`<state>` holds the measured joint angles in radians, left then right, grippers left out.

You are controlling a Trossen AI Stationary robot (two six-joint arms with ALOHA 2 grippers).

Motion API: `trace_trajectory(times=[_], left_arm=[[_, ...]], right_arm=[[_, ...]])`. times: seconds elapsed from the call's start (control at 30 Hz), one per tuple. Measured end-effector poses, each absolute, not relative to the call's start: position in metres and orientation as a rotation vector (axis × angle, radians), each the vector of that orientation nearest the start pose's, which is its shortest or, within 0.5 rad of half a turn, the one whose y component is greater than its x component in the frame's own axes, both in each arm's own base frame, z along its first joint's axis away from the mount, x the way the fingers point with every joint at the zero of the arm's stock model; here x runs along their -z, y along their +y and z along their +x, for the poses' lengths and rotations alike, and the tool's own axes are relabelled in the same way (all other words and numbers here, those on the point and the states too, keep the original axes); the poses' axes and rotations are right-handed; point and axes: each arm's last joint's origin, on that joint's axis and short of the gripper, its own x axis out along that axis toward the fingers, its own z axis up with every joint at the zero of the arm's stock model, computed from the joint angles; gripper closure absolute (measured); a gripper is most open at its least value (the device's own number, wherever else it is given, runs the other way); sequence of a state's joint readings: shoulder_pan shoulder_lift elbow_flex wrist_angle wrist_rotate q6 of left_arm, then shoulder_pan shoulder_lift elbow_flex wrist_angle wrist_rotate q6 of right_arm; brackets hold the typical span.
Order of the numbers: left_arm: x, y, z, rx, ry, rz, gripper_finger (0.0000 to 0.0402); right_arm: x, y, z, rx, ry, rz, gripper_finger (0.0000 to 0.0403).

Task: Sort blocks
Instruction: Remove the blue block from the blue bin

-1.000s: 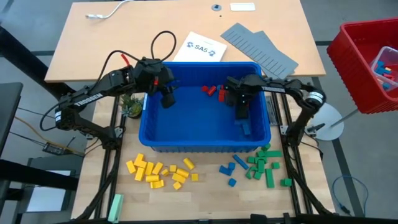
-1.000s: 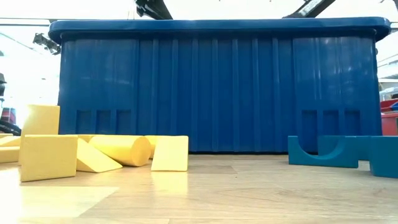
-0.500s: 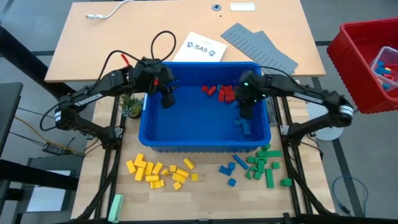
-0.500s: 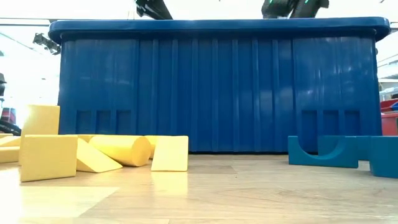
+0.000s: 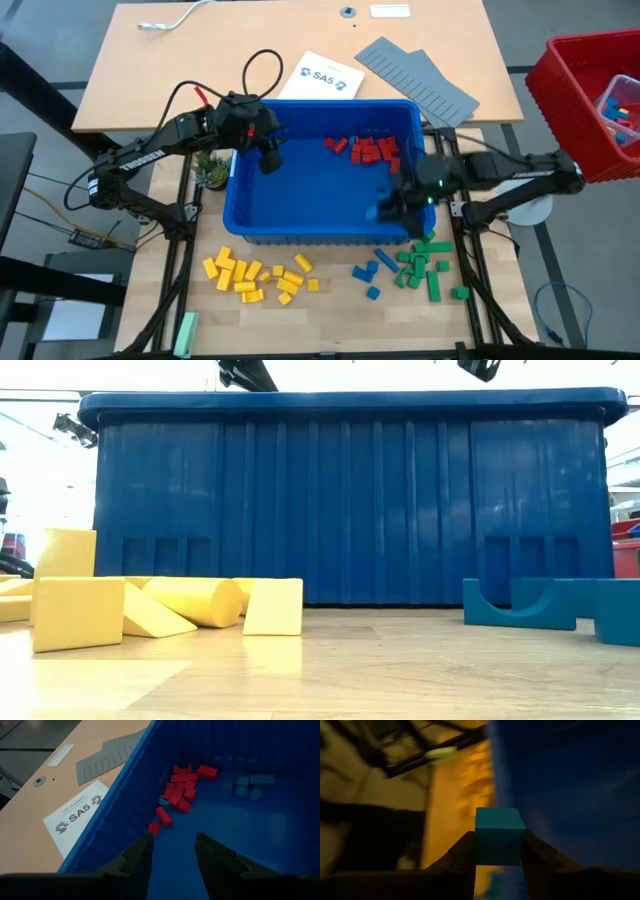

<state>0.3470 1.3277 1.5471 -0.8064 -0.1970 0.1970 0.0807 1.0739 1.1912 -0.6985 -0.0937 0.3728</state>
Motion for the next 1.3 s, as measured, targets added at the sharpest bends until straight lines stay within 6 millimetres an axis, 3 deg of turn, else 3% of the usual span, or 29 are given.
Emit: trace_trajectory(times=[0.23,0.57,0.8,0.93,1.1,1.3], left_arm=[[-0.418,0.094,0.246,-0.428,0.635,0.128,0.0243],[-0.418,0.092,0.246,-0.392,0.63,0.118,0.0243],[-0.418,0.092,0.246,-0.393,0.629,0.114,0.0243],[-0.418,0.092,0.246,-0.396,0.628,0.107,0.0243],[-0.418,0.093,0.246,-0.396,0.628,0.107,0.0243],[-0.418,0.093,0.246,-0.396,0.628,0.107,0.0243]], right_arm=[[-0.357,0.084,0.218,-0.137,0.707,0.504,0.0291],[-0.313,0.161,0.219,-0.04,0.939,0.593,0.0291],[-0.262,0.179,0.22,0.171,1.177,0.402,0.029],[-0.231,0.183,0.229,0.304,1.224,0.23,0.029],[-0.196,0.192,0.241,0.333,1.292,0.108,0.0287],[-0.174,0.197,0.247,0.375,1.33,0.079,0.0265]])
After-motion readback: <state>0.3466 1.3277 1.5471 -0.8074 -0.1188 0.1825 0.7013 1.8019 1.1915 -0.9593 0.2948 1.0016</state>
